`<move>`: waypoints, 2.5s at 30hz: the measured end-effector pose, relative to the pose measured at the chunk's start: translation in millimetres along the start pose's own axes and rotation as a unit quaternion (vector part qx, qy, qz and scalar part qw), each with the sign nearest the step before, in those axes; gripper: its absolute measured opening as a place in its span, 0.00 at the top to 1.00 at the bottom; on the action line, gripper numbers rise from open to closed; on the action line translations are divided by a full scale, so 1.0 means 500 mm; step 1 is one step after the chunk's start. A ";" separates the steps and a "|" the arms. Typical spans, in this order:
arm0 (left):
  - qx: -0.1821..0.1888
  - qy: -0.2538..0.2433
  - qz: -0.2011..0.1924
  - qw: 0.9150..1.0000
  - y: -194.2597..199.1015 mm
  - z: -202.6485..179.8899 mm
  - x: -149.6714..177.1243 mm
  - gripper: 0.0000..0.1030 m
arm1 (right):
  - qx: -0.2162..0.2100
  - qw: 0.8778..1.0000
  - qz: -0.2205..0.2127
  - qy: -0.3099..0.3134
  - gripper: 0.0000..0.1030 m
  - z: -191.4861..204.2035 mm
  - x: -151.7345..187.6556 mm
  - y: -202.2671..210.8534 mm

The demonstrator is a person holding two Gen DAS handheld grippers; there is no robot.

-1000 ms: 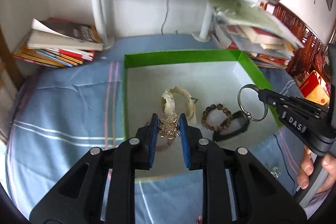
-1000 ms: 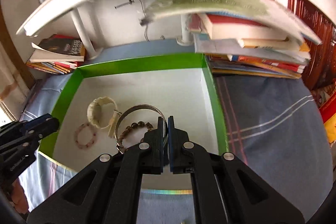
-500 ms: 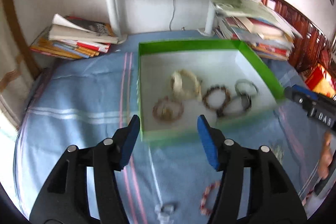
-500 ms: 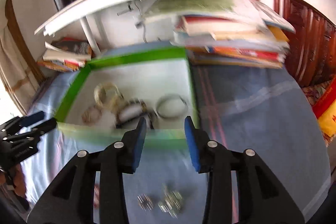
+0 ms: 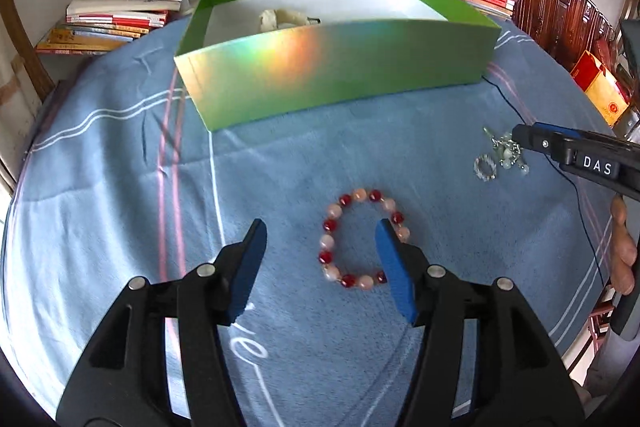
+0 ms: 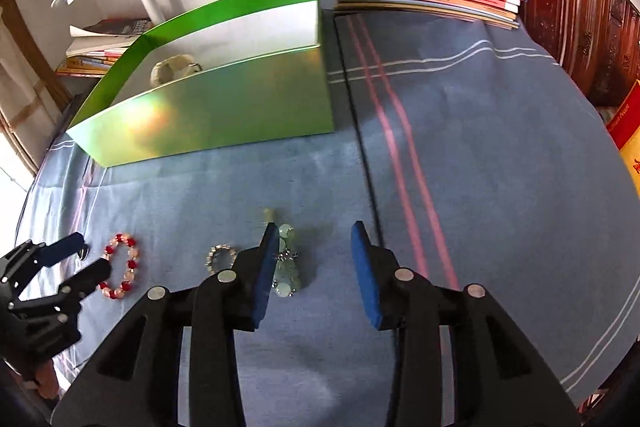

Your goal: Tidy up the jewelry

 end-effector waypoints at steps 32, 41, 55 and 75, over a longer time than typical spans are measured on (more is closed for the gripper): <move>-0.006 0.025 -0.021 0.999 0.023 0.017 -0.008 0.92 | 0.015 0.998 -0.044 0.032 0.94 0.008 -0.015 0.063; -0.006 0.033 -0.052 0.998 0.080 0.032 -0.030 0.92 | 0.005 0.998 -0.047 0.046 0.94 0.038 -0.014 0.071; -0.008 0.042 -0.072 0.996 0.118 0.047 -0.040 0.92 | -0.002 0.997 -0.042 0.061 0.94 0.075 -0.009 0.063; -0.055 0.010 -0.156 0.986 0.178 0.113 -0.331 0.92 | -0.014 0.989 -0.140 0.053 0.94 0.131 -0.310 0.098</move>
Point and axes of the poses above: each gripper's, at about its wrist camera, not at the fingertips, and y roughly against the way its jaws point, z to its left, x to its underside, the point moved 8 cm from there along -y, roughly the way its jaws point, and after that the axes turned 2 degrees about z, right-handed, at the moved point
